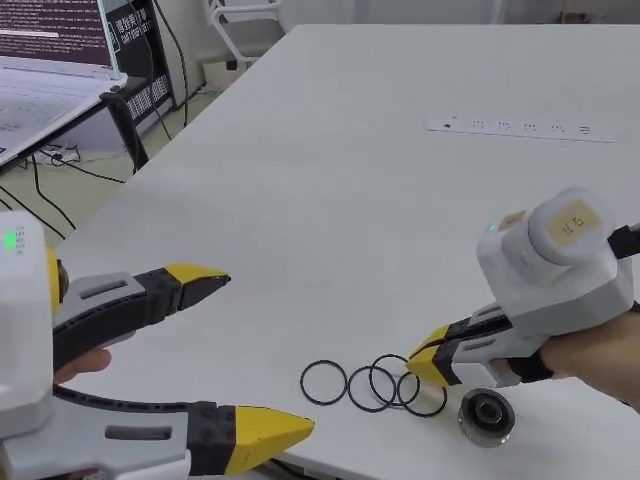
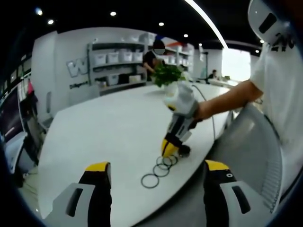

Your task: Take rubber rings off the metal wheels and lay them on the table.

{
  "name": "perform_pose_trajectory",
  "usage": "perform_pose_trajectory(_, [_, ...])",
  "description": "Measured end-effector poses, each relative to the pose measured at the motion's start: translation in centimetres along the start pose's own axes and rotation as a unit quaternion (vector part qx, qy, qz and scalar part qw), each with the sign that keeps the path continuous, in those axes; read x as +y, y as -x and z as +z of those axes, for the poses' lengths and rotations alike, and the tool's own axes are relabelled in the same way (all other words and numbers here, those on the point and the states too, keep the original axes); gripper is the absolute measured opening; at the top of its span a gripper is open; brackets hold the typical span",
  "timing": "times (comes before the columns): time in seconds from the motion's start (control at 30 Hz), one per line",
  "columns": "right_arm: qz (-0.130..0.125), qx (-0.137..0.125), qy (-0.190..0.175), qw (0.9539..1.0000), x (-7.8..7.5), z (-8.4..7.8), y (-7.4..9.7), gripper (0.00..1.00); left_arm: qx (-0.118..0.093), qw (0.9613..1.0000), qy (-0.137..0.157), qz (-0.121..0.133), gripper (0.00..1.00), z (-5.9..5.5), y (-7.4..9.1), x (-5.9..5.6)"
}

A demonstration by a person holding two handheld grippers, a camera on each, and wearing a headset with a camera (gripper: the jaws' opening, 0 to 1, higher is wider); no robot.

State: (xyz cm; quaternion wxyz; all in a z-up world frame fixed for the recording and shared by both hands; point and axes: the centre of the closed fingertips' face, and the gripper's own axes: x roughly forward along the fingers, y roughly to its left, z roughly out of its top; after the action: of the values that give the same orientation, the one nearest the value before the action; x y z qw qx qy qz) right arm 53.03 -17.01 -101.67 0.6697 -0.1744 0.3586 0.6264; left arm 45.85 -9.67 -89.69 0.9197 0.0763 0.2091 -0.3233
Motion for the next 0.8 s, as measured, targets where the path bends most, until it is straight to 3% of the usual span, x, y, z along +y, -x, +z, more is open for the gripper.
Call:
perform_pose_trajectory(0.37, [-0.005,0.003,0.0,1.0,-0.1,-0.3,0.5,0.02,-0.001,1.0,0.0,-0.002,0.81,0.0,0.0,0.0])
perform_pose_trajectory(0.8, [-0.006,-0.015,0.013,0.9998,1.4,0.5,3.7,0.06,-0.001,1.0,-0.001,-0.008,0.81,0.0,-0.1,-0.1])
